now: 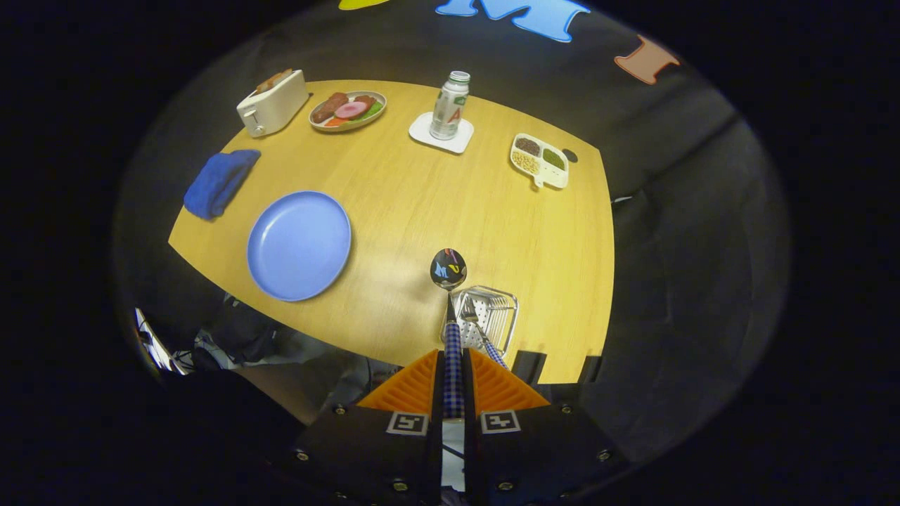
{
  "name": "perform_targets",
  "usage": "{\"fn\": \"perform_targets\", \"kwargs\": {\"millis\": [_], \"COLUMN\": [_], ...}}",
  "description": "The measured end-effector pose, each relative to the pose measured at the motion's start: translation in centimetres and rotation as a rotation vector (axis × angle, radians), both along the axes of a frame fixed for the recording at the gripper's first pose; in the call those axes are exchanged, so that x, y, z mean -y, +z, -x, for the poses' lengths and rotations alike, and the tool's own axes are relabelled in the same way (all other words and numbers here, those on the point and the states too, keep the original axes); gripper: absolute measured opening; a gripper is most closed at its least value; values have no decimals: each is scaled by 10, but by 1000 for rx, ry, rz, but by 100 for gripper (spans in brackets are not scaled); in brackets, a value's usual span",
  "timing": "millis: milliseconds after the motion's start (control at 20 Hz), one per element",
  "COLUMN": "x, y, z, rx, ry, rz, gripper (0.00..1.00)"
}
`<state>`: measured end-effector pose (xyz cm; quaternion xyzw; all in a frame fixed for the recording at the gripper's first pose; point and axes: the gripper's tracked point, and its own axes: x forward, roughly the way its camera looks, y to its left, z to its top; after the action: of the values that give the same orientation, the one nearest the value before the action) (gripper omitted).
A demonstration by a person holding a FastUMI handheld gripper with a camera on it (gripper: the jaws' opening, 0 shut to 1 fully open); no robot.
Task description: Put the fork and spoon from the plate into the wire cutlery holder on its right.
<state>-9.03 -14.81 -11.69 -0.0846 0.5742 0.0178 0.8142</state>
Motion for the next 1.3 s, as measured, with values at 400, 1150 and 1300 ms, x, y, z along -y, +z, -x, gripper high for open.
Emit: {"fn": "perform_targets", "kwargs": {"millis": [400,1150,1300], "x": [33,33,31], "y": [-41,-68,-48], "z": [24,-14,-20], "rx": [-135,-149,-58], "ry": [-17,35,8], "rz": [27,33,39], "gripper": [13,56,66]}}
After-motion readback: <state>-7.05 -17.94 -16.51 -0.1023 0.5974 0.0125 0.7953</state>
